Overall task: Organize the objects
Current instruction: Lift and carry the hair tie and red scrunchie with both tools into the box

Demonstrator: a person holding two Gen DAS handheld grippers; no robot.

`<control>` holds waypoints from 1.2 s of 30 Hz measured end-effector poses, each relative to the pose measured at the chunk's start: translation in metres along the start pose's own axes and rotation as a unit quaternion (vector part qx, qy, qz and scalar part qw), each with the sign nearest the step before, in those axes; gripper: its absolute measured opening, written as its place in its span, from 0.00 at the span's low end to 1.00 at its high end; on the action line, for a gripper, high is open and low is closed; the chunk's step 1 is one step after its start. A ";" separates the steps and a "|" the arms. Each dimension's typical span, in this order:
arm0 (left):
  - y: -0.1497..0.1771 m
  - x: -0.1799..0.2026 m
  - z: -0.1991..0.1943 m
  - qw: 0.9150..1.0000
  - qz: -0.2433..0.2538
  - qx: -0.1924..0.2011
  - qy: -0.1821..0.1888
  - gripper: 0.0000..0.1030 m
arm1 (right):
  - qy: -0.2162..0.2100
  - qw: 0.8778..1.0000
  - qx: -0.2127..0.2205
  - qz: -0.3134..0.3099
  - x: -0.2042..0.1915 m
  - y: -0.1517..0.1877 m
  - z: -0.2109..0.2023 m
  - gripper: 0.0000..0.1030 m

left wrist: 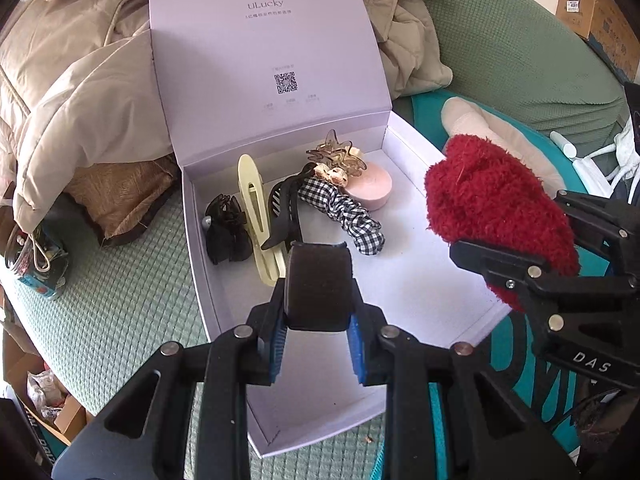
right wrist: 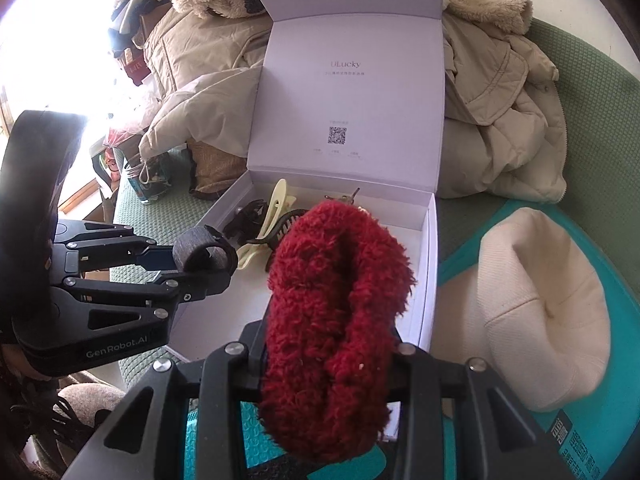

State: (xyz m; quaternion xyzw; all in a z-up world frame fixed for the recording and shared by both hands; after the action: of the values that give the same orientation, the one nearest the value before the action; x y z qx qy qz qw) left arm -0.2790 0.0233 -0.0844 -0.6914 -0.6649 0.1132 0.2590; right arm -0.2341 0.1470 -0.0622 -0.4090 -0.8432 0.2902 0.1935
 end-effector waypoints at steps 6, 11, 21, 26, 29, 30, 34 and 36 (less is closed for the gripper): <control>-0.008 -0.003 0.019 1.000 0.024 -0.007 -0.005 0.24 | -0.003 1.000 -0.015 0.010 0.007 0.006 0.023 0.35; -0.011 -0.005 0.037 0.999 0.029 -0.018 -0.010 0.24 | -0.007 0.999 -0.029 0.012 0.010 0.009 0.041 0.35; -0.008 -0.008 0.061 0.999 0.035 -0.022 -0.018 0.24 | 0.010 0.999 -0.046 -0.005 0.009 0.006 0.059 0.37; -0.011 -0.013 0.062 1.000 0.007 -0.006 -0.011 0.24 | 0.015 0.999 -0.042 -0.006 0.007 0.005 0.060 0.43; -0.012 -0.014 0.063 1.000 0.000 0.002 -0.010 0.24 | 0.023 0.999 -0.045 -0.013 0.005 0.006 0.061 0.44; -0.012 -0.014 0.063 1.000 -0.003 0.001 -0.010 0.24 | 0.023 0.998 -0.048 -0.015 0.004 0.006 0.062 0.45; -0.013 -0.013 0.066 1.000 -0.003 -0.003 -0.013 0.24 | 0.026 0.998 -0.051 -0.014 0.004 0.006 0.062 0.45; -0.013 -0.013 0.067 1.000 -0.006 -0.002 -0.014 0.24 | 0.024 0.998 -0.049 -0.004 0.005 0.006 0.062 0.46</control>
State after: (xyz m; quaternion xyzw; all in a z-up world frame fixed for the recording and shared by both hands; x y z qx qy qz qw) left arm -0.3250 0.0242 -0.1362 -0.6865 -0.6725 0.1199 0.2491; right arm -0.2691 0.1334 -0.1126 -0.4219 -0.8531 0.2373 0.1947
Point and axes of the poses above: each gripper's, at about its wrist camera, not at the fingertips, and z roughly the way its jaws point, x to its right, y to its underside, the point moved 6 cm from there along z, roughly the way its jaws point, and after that the axes turned 14 degrees about -z, right-handed, at the moved point
